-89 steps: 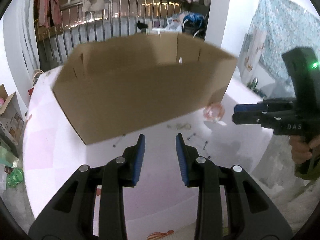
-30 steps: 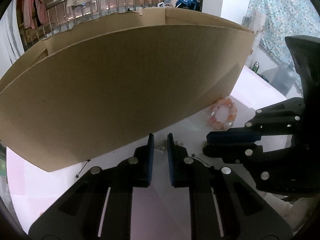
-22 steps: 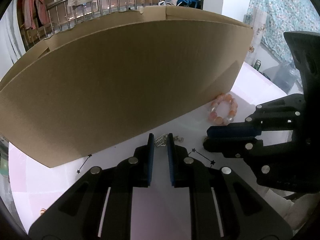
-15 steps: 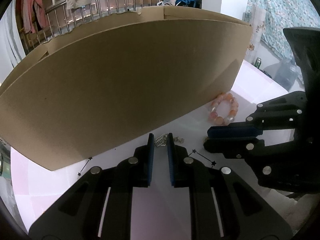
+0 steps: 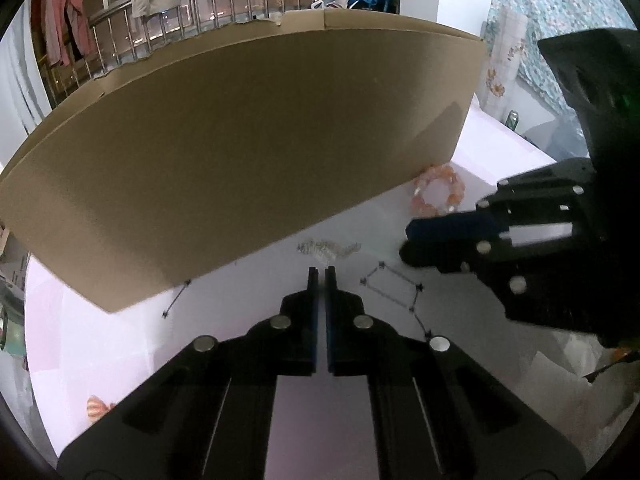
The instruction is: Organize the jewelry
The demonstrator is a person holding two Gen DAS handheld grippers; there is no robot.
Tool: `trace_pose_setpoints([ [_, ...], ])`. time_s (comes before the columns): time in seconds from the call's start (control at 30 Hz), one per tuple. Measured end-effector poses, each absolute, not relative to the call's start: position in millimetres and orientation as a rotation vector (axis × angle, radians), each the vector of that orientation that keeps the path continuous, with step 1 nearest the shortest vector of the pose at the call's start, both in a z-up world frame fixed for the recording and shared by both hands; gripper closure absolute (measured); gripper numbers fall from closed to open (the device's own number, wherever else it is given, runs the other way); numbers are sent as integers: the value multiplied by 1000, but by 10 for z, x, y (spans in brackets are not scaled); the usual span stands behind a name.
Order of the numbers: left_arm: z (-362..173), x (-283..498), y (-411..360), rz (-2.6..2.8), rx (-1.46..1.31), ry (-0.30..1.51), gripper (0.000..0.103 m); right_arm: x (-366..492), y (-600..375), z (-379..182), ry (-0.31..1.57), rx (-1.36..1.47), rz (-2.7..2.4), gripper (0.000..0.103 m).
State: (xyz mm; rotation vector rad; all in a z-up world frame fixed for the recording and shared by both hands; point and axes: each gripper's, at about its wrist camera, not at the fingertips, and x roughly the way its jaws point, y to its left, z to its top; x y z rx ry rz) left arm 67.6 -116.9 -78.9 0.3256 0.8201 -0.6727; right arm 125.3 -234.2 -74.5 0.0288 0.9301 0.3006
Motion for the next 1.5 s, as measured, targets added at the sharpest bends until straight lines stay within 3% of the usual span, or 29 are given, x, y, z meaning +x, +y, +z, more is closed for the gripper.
trace_pose_setpoints([
  [0.27, -767, 559, -1099, -699, 330, 839, 101, 1246, -2355, -741, 929, 29, 300, 92],
  [0.5, -707, 725, -1187, -701, 287, 808, 84, 1261, -2368, -757, 929, 32, 297, 92],
  [0.73, -804, 881, -1324, -679, 285, 826, 83, 1252, -2345, -773, 927, 39, 297, 92],
  [0.83, -817, 882, -1353, -671, 293, 823, 85, 1249, -2340, -784, 925, 43, 296, 92],
  [1.07, -809, 827, -1282, -670, 313, 826, 103, 1258, -2331, -806, 925, 46, 297, 92],
  [1.5, -792, 814, -1213, -684, 289, 850, 103, 1269, -2336, -814, 923, 48, 295, 92],
])
